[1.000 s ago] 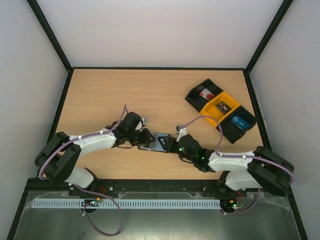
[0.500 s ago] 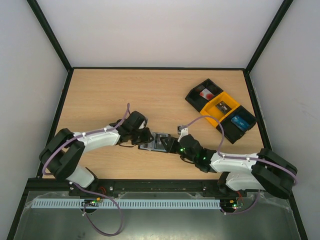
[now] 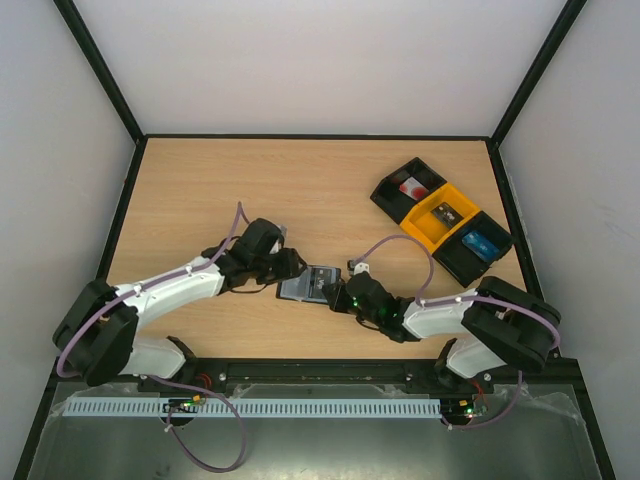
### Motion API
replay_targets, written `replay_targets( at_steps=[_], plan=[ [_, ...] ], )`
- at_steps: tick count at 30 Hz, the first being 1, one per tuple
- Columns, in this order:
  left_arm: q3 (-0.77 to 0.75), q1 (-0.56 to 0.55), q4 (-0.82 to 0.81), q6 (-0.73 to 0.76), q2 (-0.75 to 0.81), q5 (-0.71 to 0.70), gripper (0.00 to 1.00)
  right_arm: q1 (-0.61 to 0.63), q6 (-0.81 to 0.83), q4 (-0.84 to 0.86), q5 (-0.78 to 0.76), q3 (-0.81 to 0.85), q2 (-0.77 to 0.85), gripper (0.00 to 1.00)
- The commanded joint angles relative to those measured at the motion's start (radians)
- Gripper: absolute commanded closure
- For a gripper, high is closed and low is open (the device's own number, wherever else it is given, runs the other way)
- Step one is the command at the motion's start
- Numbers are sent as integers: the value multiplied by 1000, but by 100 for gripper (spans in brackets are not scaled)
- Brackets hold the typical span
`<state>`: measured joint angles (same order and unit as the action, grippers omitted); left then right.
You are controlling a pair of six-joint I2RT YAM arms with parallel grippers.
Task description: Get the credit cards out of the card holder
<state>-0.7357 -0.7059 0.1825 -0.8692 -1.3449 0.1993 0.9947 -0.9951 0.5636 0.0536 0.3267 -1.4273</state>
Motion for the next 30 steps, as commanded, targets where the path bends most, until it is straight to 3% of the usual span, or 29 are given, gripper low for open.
replay_targets(
  at_steps=[1,9,16,30],
  plan=[
    [19,-3,-91,18,-28,79,50,-3,-12,11,-30,21,-26,86],
    [38,-3,-226,42,-163,127,60,-4,-2,-102,-101,17,-32,91],
    [30,-3,-231,75,-249,96,63,-3,-13,-96,-103,-1,-71,92],
    [94,0,-384,20,-294,199,69,-4,-57,-18,-84,-39,-131,95]
  ],
)
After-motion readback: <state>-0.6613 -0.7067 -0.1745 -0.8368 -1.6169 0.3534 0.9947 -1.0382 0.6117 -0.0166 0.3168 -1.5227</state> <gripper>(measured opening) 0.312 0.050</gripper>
